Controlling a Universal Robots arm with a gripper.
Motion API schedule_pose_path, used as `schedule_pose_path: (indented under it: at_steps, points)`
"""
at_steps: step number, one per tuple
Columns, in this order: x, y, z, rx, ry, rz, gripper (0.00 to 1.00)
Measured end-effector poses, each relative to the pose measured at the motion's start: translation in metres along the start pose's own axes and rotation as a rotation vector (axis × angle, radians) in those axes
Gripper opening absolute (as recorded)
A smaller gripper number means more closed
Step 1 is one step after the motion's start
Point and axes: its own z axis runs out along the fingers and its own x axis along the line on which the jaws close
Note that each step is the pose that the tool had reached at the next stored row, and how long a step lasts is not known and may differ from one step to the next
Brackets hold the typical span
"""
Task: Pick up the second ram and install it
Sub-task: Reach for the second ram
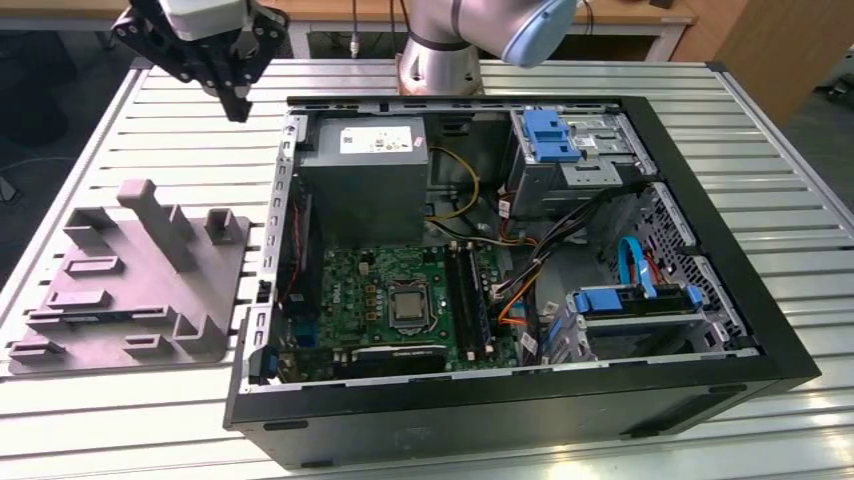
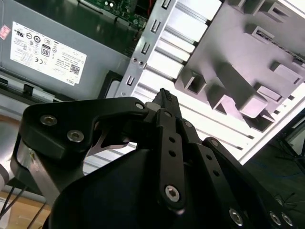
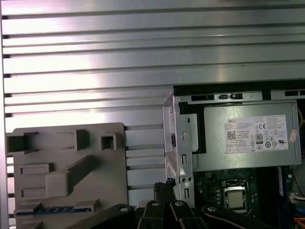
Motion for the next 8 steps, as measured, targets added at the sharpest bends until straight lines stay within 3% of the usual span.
schedule_pose_path:
  at_steps: [8]
  points:
    - [0.0205, -0.0016, -0.0006, 0.0, -0.0008, 0.0, 0.1]
